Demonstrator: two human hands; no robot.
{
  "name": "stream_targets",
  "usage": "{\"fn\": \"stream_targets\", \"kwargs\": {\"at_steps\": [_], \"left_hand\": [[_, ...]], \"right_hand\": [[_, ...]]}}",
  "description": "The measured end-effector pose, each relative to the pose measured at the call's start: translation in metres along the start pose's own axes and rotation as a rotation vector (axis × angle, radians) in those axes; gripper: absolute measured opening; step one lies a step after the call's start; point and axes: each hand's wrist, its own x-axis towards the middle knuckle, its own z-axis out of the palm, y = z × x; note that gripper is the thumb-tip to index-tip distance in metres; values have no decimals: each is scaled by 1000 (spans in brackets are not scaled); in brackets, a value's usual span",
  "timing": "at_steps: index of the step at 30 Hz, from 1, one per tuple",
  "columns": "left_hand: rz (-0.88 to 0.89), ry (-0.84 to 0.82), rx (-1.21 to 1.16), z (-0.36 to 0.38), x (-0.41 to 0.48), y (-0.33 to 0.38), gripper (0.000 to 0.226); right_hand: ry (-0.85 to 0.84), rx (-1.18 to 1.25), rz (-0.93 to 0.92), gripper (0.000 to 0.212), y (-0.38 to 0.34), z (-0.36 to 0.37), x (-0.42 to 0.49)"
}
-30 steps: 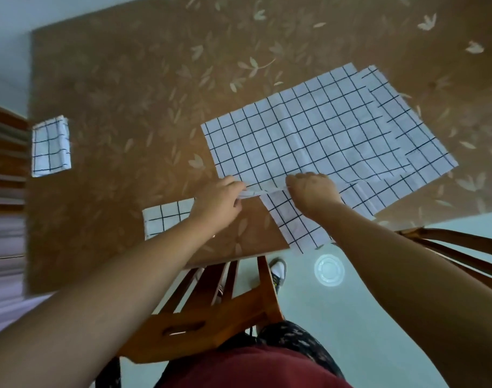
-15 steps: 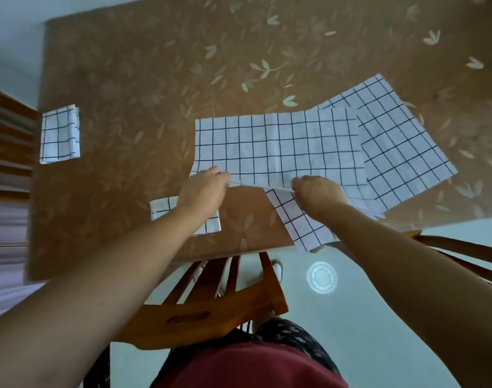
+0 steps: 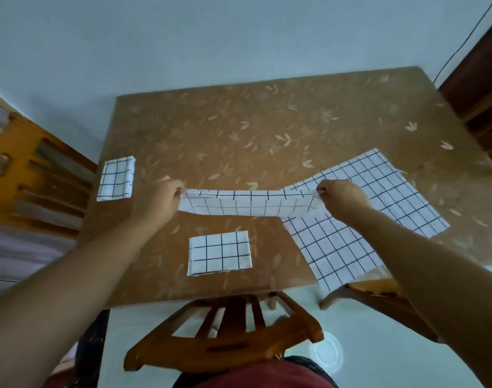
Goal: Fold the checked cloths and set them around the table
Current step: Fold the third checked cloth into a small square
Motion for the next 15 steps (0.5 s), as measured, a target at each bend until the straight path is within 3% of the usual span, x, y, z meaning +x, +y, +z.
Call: {"fn": "stream_targets", "kwargs": {"at_steps": [6, 11, 15], "left_hand": [[-144, 56, -214, -73, 8, -60, 14], [-279, 126, -753, -119, 1, -101, 4], [-350, 206, -1025, -138, -10, -123, 14]], "right_hand": [[184, 292, 4, 18, -61, -67, -4], [310, 894, 105, 10, -108, -97, -18], [421, 1066, 119, 6, -144, -103, -35]]}}
